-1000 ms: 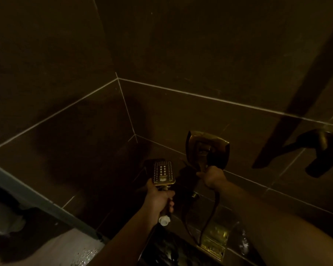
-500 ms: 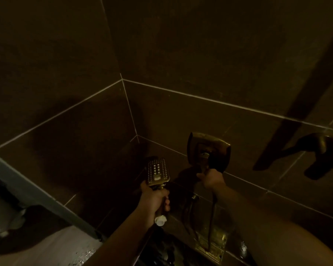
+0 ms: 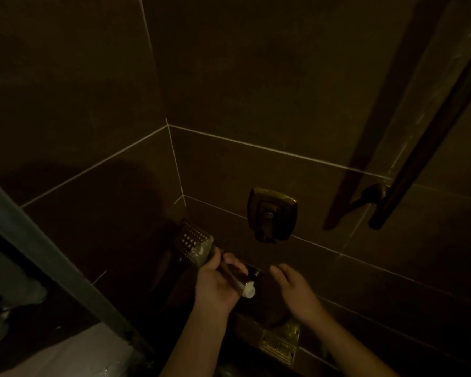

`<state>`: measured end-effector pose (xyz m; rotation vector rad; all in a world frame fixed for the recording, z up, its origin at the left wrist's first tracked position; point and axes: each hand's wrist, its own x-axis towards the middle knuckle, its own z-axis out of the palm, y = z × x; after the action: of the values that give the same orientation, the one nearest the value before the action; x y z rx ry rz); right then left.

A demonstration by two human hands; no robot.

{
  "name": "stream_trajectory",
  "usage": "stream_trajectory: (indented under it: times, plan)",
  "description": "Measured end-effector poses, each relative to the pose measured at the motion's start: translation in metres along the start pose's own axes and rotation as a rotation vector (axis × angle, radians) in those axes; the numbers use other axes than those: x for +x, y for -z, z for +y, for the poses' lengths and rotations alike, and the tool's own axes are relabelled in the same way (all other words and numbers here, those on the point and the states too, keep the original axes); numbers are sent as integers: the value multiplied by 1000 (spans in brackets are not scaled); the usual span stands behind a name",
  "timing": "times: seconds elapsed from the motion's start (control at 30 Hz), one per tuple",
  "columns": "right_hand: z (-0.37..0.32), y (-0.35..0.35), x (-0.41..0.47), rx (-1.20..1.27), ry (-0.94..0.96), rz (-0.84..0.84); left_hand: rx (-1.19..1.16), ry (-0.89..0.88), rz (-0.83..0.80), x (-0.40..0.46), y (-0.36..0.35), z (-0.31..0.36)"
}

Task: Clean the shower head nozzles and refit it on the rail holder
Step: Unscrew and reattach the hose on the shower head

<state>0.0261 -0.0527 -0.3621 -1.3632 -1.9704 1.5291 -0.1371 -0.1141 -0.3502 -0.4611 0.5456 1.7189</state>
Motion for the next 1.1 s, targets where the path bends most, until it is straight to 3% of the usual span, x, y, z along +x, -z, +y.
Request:
stream_trajectory:
  times: [0.2,0.33,0.47,1.0,1.1]
  plan:
    - [-37,11,-44,-300,177,-104,-34,-102,159,-20,-15,1]
    - [-59,2,-60,-575,362,-28,9,-170,212,-27,-33,6]
    - [-76,-1,-71,-684,437,37,-12,-198,190,-39,-52,12]
    - [-105,-6,-95,-867,353,148,-14,-214,70,-58,-67,-3]
    - [-101,-5,-98,-685,270,70,-10,-197,15,-62,-62,-7]
